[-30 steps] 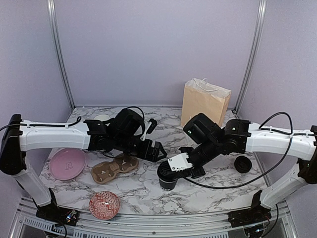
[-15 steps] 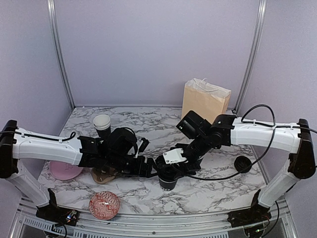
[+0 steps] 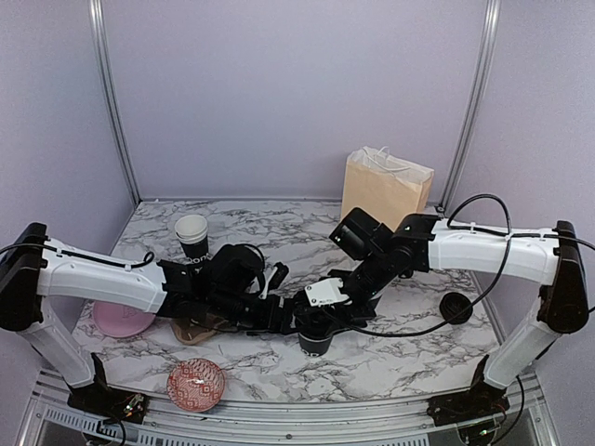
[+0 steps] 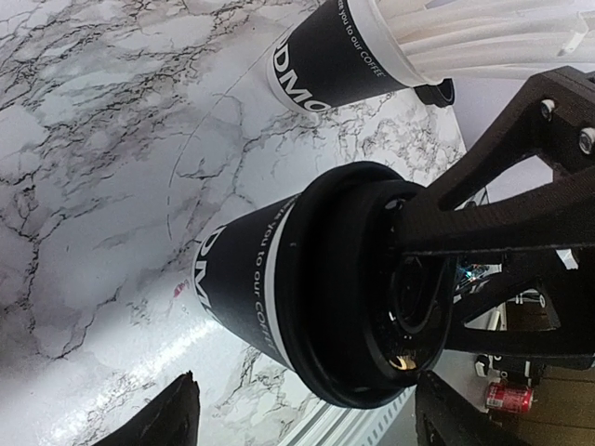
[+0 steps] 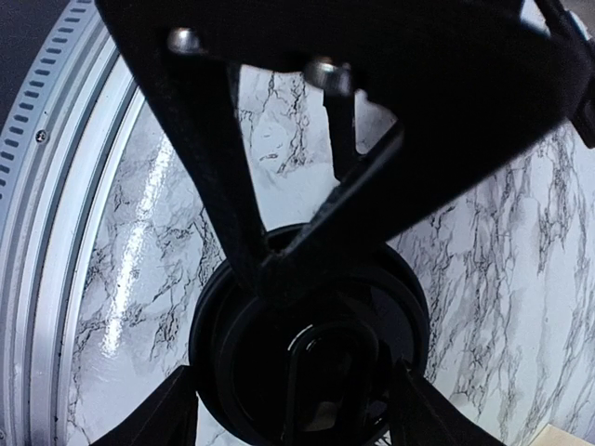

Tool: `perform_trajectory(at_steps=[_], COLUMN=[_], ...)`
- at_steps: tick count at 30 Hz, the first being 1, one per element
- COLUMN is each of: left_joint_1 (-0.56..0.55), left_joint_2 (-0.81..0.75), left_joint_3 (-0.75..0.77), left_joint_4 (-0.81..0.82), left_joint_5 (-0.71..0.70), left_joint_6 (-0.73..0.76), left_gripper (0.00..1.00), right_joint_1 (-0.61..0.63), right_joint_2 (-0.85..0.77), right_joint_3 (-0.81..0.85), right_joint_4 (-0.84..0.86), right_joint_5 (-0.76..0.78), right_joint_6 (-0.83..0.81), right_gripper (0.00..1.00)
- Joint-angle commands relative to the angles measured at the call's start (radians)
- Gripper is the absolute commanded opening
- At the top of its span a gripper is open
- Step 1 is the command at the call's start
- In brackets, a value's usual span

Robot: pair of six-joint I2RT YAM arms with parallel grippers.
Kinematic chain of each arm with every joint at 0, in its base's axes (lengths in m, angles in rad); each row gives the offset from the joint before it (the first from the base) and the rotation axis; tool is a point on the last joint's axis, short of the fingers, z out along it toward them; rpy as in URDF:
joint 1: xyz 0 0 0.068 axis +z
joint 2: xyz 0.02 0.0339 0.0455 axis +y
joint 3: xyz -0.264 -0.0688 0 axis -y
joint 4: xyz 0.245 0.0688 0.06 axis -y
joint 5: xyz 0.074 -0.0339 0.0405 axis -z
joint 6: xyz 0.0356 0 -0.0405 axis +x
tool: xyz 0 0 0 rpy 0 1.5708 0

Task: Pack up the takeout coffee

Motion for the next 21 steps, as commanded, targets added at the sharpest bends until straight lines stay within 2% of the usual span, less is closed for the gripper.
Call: perform_trajectory(at_steps=[1, 12, 21], left_joint_1=[-0.003, -0.003, 0.015], left_joint_2=[0.009, -0.015, 0.035], left_joint_3=[-0.026, -0.064, -0.070], left_joint_4=[0.045, 0.051, 0.055], left_joint_5=[0.020, 0.038, 0.028], left_joint_6=[0.009, 0.024, -0.018], left_gripper=[0.79, 0.79, 0.79], right_joint_1=[-0.013, -0.016, -0.016], right_joint_2=[0.030, 0.056, 0.051], right_joint_3=[0.026, 0.016, 0.005], right_joint_4=[-0.011, -0.007, -0.011], right_joint_5=[-0.017, -0.034, -0.044], right_joint_6=[0.016, 0.028, 0.033], right_gripper=[0.65, 0.58, 0.57])
